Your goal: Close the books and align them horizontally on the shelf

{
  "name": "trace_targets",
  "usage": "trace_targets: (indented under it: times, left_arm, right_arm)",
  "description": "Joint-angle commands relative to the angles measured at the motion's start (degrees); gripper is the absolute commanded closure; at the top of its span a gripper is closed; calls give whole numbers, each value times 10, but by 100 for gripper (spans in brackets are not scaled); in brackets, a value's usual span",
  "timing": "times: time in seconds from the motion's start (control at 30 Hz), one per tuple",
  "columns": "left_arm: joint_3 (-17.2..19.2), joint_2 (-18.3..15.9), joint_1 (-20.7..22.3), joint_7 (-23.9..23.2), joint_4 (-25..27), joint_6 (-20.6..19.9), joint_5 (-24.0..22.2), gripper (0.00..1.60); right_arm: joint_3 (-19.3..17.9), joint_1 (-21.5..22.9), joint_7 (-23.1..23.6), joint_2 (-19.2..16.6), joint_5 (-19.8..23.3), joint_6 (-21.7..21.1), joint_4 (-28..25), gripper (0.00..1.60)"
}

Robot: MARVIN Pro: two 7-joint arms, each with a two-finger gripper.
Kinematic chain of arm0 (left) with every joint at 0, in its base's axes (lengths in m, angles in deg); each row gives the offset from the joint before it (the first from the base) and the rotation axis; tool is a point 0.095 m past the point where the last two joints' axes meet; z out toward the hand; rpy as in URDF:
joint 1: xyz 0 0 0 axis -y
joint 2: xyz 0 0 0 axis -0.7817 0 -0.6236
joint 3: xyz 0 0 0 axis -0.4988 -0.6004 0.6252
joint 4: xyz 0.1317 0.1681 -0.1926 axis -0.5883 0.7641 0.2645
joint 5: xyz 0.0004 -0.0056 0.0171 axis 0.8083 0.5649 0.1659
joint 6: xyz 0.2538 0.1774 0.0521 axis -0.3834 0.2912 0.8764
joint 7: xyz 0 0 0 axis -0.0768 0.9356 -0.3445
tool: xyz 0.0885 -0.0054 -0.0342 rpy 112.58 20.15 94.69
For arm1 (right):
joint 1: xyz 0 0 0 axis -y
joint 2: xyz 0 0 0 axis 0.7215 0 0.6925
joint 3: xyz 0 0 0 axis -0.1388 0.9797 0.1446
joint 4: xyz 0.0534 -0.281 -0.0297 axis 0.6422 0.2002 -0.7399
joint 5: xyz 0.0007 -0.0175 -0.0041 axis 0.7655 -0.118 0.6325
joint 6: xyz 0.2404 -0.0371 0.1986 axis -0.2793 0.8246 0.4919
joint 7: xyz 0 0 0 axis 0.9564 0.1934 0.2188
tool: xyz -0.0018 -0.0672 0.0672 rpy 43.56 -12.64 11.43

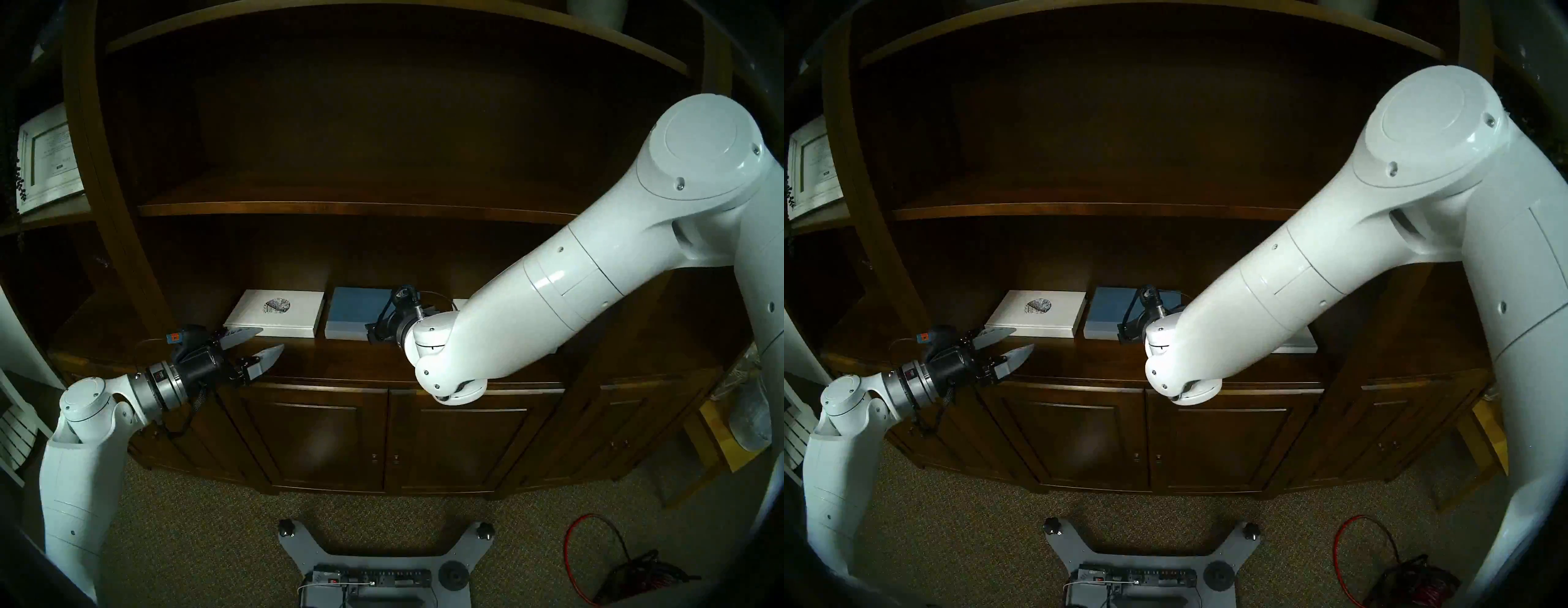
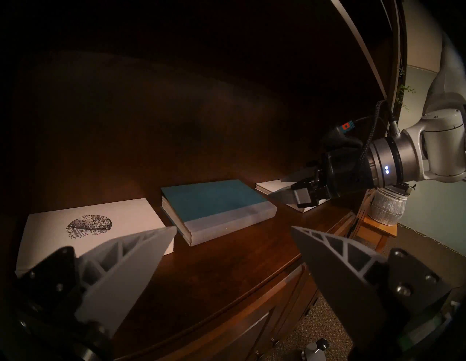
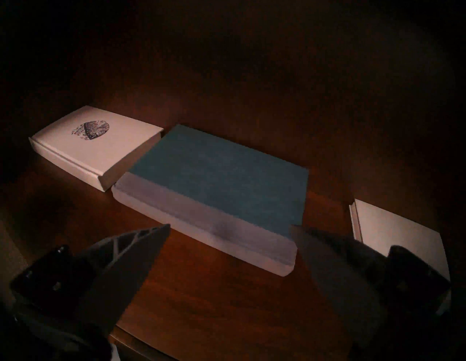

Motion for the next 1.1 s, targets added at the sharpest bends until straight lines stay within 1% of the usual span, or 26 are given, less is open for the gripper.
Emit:
trace_targets:
  times: [0.0, 0.03, 0.07, 0.1, 0.13, 0.17, 0.2, 0.27, 0.3, 0.33, 0.37, 0.43, 0.57, 0.63, 0.67, 0.73, 0.8, 0.93, 1.07]
  left_arm:
    - [7, 0, 11, 1, 12, 2, -6, 0]
    - [7, 0, 11, 1, 12, 2, -6, 0]
    - [7, 0, 11, 1, 12, 2, -6, 0]
    - [6, 0, 11, 1, 12, 2, -6, 0]
    - [6, 0, 11, 1, 12, 2, -6, 0]
    - [6, 0, 11, 1, 12, 2, -6, 0]
    - [6, -1, 11, 1, 11, 3, -6, 0]
    - [6, -1, 11, 1, 11, 3, -5, 0]
    - [6, -1, 11, 0, 11, 3, -5, 0]
    - [5, -1, 11, 0, 10, 3, -5, 0]
    - [5, -1, 11, 0, 10, 3, -4, 0]
    - [5, -2, 11, 0, 10, 3, -4, 0]
    - [4, -2, 10, 0, 9, 3, -3, 0]
    - [4, -2, 10, 0, 8, 3, -3, 0]
    - [4, -2, 10, 0, 8, 3, -3, 0]
    - [4, -3, 10, -1, 8, 3, -2, 0]
    - [4, -3, 10, -1, 8, 3, -2, 0]
    - [4, -3, 10, -1, 8, 3, -2, 0]
    - [4, -3, 10, -1, 7, 3, -2, 0]
  right_arm:
    - [5, 37, -4, -30, -4, 16, -62, 0]
    - [8, 41, 0, -36, -7, 22, -78, 0]
    - [10, 38, 2, -37, -8, 24, -79, 0]
    - [16, 44, 2, -43, -13, 33, -100, 0]
    - [19, 41, 4, -45, -15, 35, -103, 0]
    - [26, 46, 13, -53, -24, 43, -121, 0]
    - [42, 58, 20, -62, -42, 56, -151, 0]
    - [46, 53, 22, -60, -44, 56, -144, 0]
    - [55, 65, 24, -65, -54, 64, -168, 0]
    - [62, 65, 27, -66, -58, 66, -171, 0]
    - [72, 73, 25, -71, -65, 72, -189, 0]
    - [88, 78, 29, -78, -74, 80, -204, 0]
    - [128, 95, 36, -96, -97, 99, -255, 0]
    - [145, 97, 40, -100, -105, 104, -272, 0]
    - [160, 104, 42, -105, -113, 110, -289, 0]
    - [184, 106, 45, -110, -123, 117, -300, 0]
    - [212, 117, 48, -119, -139, 128, -326, 0]
    - [259, 131, 55, -128, -167, 148, -341, 0]
    - [301, 144, 63, -137, -194, 165, -337, 0]
